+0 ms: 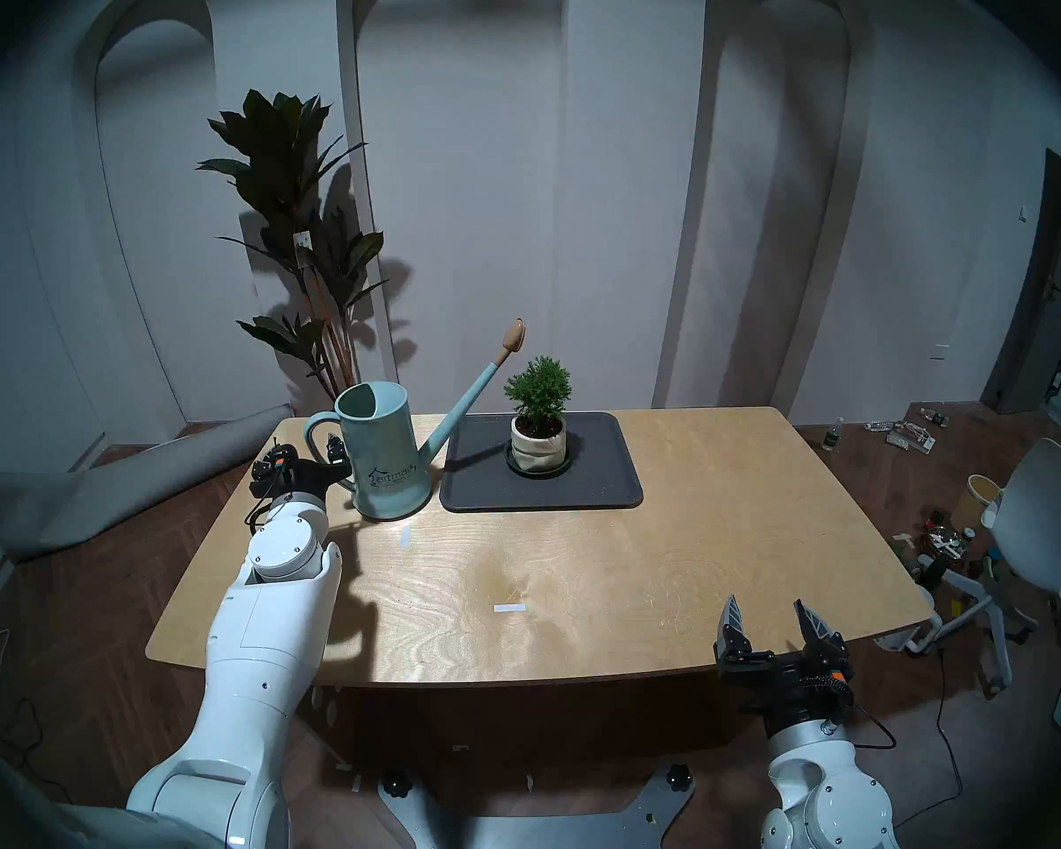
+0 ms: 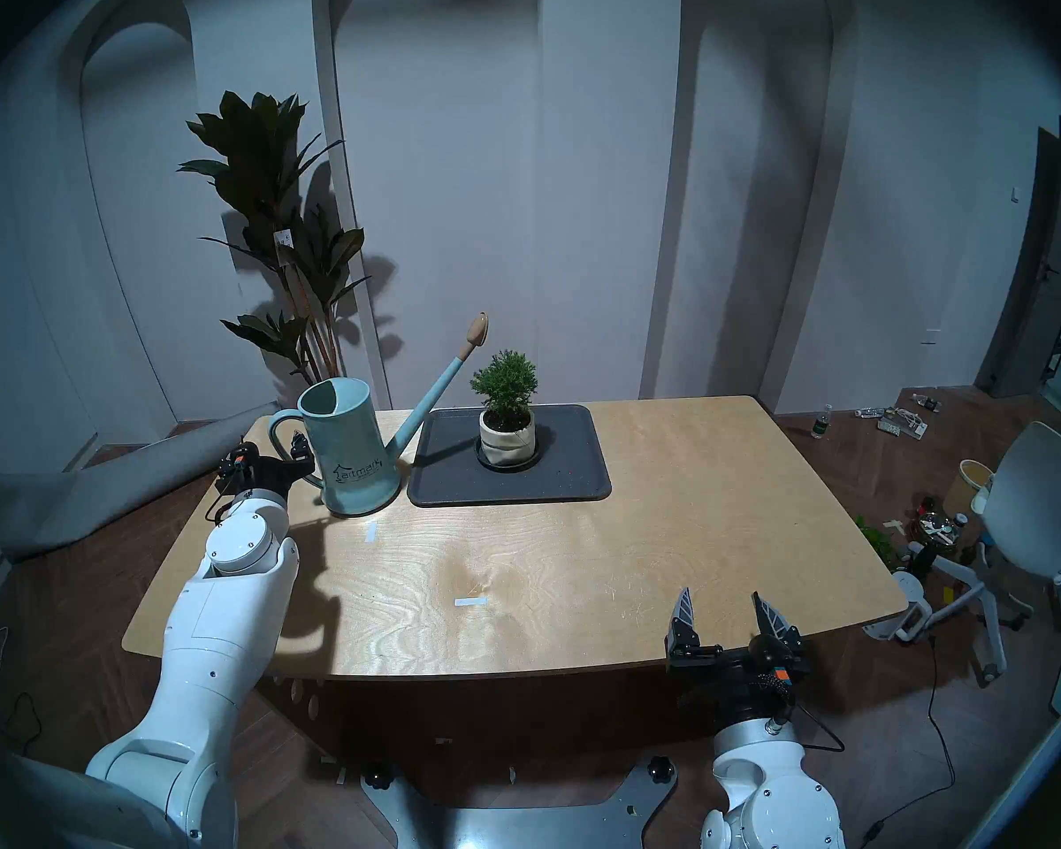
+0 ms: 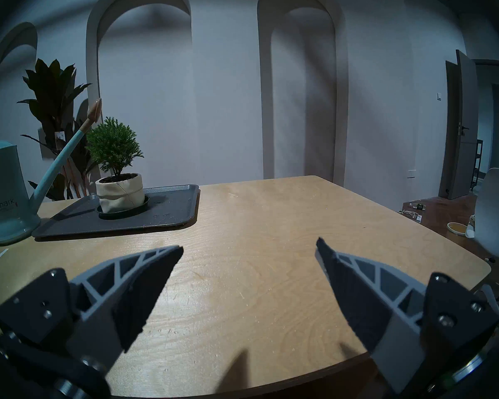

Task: Pick up the watering can and pour water into the potted plant, then put the can down

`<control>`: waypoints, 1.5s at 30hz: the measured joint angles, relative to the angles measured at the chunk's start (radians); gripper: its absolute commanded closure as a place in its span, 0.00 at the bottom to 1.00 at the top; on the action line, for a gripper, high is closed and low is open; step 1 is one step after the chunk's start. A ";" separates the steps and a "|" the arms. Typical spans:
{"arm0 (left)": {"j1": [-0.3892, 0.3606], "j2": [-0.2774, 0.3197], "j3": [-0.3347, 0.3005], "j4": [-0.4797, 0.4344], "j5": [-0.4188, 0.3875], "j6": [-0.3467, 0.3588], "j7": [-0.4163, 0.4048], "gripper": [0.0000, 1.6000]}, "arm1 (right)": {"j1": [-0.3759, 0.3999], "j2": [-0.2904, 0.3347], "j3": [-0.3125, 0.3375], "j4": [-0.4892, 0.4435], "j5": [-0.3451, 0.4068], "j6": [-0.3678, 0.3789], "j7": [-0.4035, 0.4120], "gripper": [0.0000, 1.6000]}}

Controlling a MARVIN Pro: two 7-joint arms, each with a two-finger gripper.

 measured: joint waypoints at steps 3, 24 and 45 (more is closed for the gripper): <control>-0.019 0.001 0.001 0.024 0.002 -0.006 -0.001 0.00 | 0.000 0.000 0.000 0.000 0.000 0.000 0.000 0.00; -0.121 -0.002 -0.033 0.128 -0.062 -0.053 -0.049 1.00 | 0.000 -0.001 0.001 0.000 0.000 0.000 0.002 0.00; -0.073 -0.017 -0.078 0.124 -0.120 -0.221 -0.121 1.00 | 0.000 -0.003 0.002 0.000 -0.001 0.000 0.003 0.00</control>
